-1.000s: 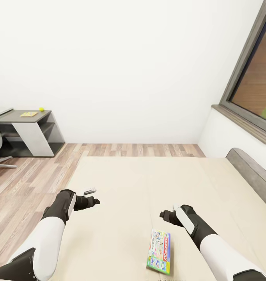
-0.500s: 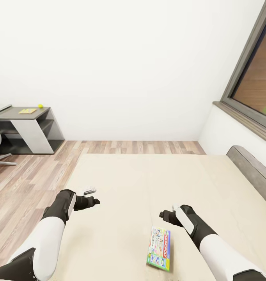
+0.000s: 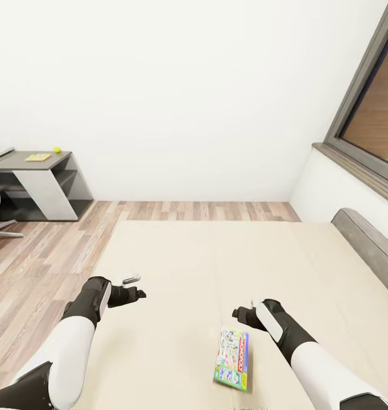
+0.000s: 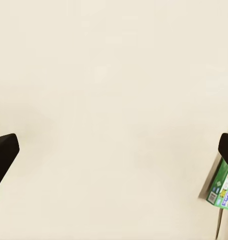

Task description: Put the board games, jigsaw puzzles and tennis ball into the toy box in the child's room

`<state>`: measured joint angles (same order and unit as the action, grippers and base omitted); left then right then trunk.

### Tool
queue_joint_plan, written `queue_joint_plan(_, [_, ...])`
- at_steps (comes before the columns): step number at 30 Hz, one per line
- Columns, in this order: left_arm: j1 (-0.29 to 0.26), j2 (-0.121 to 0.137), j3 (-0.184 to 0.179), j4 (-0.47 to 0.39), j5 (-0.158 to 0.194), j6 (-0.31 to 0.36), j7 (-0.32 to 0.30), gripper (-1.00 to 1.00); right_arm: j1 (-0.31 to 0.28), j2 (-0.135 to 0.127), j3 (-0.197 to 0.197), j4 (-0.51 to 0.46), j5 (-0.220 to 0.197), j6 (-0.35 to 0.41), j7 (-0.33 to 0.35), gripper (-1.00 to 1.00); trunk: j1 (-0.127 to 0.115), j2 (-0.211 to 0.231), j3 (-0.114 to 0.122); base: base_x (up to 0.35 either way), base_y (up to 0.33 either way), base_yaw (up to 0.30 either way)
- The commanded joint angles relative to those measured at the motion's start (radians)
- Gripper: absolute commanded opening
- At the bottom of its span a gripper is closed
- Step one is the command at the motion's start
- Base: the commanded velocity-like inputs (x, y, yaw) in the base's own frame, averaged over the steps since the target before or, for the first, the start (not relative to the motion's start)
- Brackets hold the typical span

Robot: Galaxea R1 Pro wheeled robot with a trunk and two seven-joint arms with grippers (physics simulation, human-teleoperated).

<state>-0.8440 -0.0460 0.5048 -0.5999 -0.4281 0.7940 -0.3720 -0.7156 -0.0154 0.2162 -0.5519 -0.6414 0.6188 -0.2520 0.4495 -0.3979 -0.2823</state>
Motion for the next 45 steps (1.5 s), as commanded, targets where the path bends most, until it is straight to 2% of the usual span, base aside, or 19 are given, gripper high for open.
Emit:
queue_joint_plan(1, [-0.001,-0.002,0.008,-0.002,-0.01,0.004,-0.008,1.0,-0.001,-0.002,0.008,-0.002,-0.011,0.002,-0.009,1.0,0.001,-0.002,-0.004,0.0,0.0,0.0])
queue_joint_plan(45, [-0.001,-0.003,0.008,-0.001,-0.012,0.002,-0.008,1.0,-0.001,0.007,0.019,-0.003,-0.004,-0.004,-0.009,1.0,0.001,-0.002,-0.076,0.0,0.0,0.0])
